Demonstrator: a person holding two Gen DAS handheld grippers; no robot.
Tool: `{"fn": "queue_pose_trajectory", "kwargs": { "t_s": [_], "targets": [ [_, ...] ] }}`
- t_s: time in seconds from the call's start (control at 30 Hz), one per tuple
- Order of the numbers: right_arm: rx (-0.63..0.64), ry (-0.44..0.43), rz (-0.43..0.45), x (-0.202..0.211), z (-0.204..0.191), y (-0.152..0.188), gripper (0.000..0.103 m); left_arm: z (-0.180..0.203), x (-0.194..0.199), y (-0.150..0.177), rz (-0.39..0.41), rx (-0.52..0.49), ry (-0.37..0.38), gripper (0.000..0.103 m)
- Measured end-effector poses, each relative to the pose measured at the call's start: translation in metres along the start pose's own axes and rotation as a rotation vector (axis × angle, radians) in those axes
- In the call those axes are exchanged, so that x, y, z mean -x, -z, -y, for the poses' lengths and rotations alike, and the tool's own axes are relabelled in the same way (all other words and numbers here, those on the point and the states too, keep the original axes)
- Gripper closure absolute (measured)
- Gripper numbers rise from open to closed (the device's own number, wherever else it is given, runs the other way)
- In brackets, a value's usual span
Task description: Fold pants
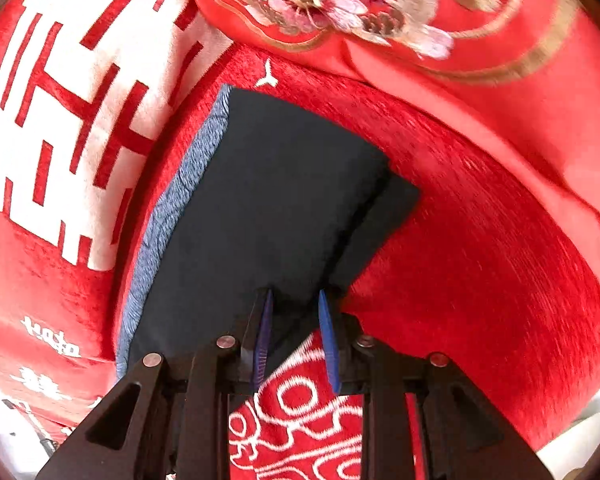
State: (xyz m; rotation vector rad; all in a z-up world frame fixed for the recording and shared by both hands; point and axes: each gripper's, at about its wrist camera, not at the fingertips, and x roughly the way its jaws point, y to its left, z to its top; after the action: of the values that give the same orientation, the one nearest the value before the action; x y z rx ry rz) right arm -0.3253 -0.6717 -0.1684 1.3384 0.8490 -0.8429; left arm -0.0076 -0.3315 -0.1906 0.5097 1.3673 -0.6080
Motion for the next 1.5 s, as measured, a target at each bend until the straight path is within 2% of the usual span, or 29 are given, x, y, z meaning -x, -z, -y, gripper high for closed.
{"fn": "queue_pose_trajectory", "kwargs": {
  "t_s": [0.07,0.1,0.27,0.33,0.4,0.43,0.57,0.6,0.67,0.73,0.8,0.87,0.9,0.93,0.97,1.03,1.13,1.27,1.33,1.4,1.43,1.5],
  "targets": [
    [0.021,-0.001,-0.006,0.002,-0.004,-0.007,0.08,0.001,-0.001,-0.002,-0.012,0.003,-0.007,0.007],
    [0.034,0.002,-0.005,0.004,-0.005,-0.008,0.096,0.003,0.0,-0.002,-0.015,0.0,-0.014,0.007],
    [0.112,-0.012,0.018,0.021,-0.012,-0.003,0.096,0.005,-0.003,-0.006,-0.018,-0.006,-0.016,0.007],
    [0.142,0.003,0.009,0.022,-0.012,-0.001,0.092,0.004,-0.006,-0.008,-0.022,0.001,-0.015,0.007],
    [0.149,0.034,0.012,0.02,-0.009,-0.003,0.077,0.004,-0.006,-0.009,-0.026,0.0,-0.019,0.007],
    [0.137,0.044,0.019,0.02,-0.007,-0.004,0.073,0.003,-0.005,-0.007,-0.025,-0.002,-0.02,0.007],
    [0.056,0.005,0.004,0.016,0.011,-0.012,0.071,0.005,-0.007,-0.007,-0.021,-0.007,-0.02,0.007],
    [0.05,0.0,-0.007,0.012,0.012,-0.013,0.075,0.005,-0.006,-0.005,-0.023,-0.005,-0.02,0.007],
    [0.059,0.005,-0.012,0.008,0.007,-0.016,0.097,0.007,-0.004,-0.005,-0.026,0.0,-0.023,0.007],
    [0.078,0.006,0.023,0.017,0.001,-0.013,0.097,0.009,-0.002,-0.003,-0.023,-0.003,-0.028,0.007],
    [0.088,0.056,0.014,0.014,0.007,-0.008,0.096,0.011,-0.004,-0.002,-0.015,-0.013,-0.035,0.006],
    [0.021,0.092,-0.013,0.01,0.023,-0.006,0.083,0.01,-0.004,0.0,-0.025,-0.009,-0.044,0.004],
    [-0.023,0.075,0.0,0.017,0.029,-0.005,0.079,0.009,-0.003,-0.003,-0.04,-0.005,-0.042,0.004],
    [-0.014,0.104,0.013,0.025,0.027,-0.003,0.078,0.009,0.0,-0.006,-0.047,-0.002,-0.043,0.004],
    [0.015,0.127,0.028,0.032,0.023,-0.001,0.077,0.008,0.004,-0.011,-0.04,-0.002,-0.044,0.004],
    [0.134,0.121,0.047,0.045,0.003,0.002,0.077,0.009,0.014,-0.022,0.003,-0.001,-0.036,0.004],
    [0.294,0.114,0.048,0.04,-0.033,-0.003,0.077,0.012,0.016,-0.049,0.048,0.012,-0.043,0.004],
    [0.382,0.057,0.008,-0.004,-0.081,-0.02,0.077,0.018,0.005,-0.088,0.094,0.055,-0.075,0.004],
    [0.433,0.058,-0.008,-0.028,-0.099,-0.025,0.077,0.017,-0.006,-0.103,0.107,0.069,-0.113,0.004],
    [0.485,0.091,-0.013,-0.052,-0.112,-0.029,0.079,0.01,-0.022,-0.103,0.096,0.077,-0.14,0.004],
    [0.504,0.105,0.0,-0.06,-0.114,-0.032,0.079,0.006,-0.028,-0.103,0.096,0.09,-0.128,0.0],
    [0.518,0.122,0.04,-0.061,-0.114,-0.042,0.083,-0.005,-0.031,-0.103,0.112,0.125,-0.098,0.0]
  ]
}}
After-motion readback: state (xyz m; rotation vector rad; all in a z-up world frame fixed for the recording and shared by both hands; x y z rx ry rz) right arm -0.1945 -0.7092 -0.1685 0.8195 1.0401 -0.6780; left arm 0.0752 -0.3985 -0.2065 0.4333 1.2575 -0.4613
